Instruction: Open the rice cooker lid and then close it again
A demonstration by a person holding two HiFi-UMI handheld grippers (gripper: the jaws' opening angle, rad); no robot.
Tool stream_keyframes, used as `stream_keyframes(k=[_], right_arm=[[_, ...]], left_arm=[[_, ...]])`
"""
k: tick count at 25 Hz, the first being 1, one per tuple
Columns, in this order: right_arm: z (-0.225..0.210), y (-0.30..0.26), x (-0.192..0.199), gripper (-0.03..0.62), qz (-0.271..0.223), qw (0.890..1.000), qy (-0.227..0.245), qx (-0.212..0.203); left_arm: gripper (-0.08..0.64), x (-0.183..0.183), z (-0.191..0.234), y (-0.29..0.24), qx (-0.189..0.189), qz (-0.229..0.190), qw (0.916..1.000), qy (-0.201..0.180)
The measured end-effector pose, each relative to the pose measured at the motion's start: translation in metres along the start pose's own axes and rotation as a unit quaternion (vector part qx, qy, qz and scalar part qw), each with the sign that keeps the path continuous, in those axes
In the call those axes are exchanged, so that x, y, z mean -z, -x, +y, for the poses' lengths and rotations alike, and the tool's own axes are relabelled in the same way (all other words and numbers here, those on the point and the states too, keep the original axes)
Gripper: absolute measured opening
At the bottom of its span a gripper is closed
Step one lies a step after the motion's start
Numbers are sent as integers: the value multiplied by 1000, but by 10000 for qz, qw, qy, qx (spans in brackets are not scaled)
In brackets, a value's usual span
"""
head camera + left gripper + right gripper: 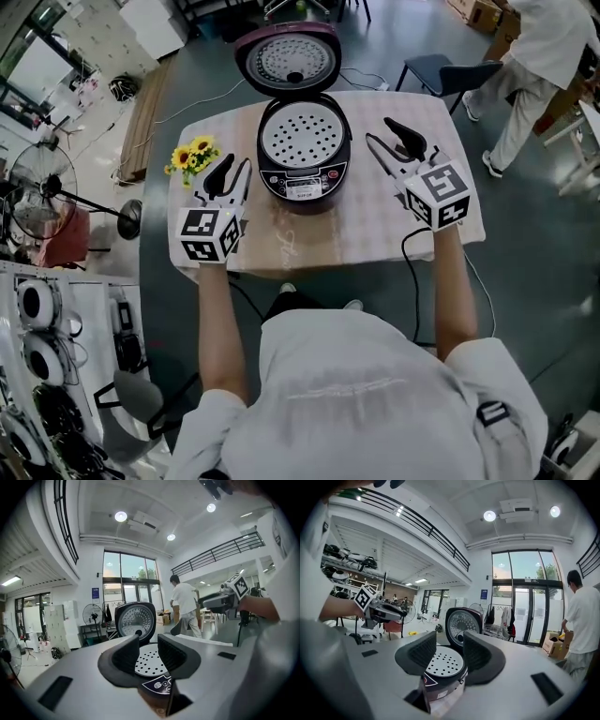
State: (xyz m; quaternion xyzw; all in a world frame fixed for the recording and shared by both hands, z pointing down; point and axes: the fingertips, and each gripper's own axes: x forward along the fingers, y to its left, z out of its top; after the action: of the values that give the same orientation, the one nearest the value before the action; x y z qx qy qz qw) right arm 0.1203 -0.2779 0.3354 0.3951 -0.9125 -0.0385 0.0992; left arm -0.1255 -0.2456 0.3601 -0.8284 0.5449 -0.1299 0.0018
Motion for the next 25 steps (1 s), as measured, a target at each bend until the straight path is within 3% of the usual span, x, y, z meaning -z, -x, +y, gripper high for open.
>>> stream_keyframes(k=[8,18,25], right_arm=[[-28,-13,1,195,-61,10000,-72,5],[-68,-68,-10,195,83,9998,-62,153],[-95,-118,-19,202,126,9998,14,165]], left_arm=[[163,-12,4,-33,149,-36,9998,-106],[166,-32,67,-98,257,-105,9994,-193],[178,-41,105,-142,498,-33,9977,-462]])
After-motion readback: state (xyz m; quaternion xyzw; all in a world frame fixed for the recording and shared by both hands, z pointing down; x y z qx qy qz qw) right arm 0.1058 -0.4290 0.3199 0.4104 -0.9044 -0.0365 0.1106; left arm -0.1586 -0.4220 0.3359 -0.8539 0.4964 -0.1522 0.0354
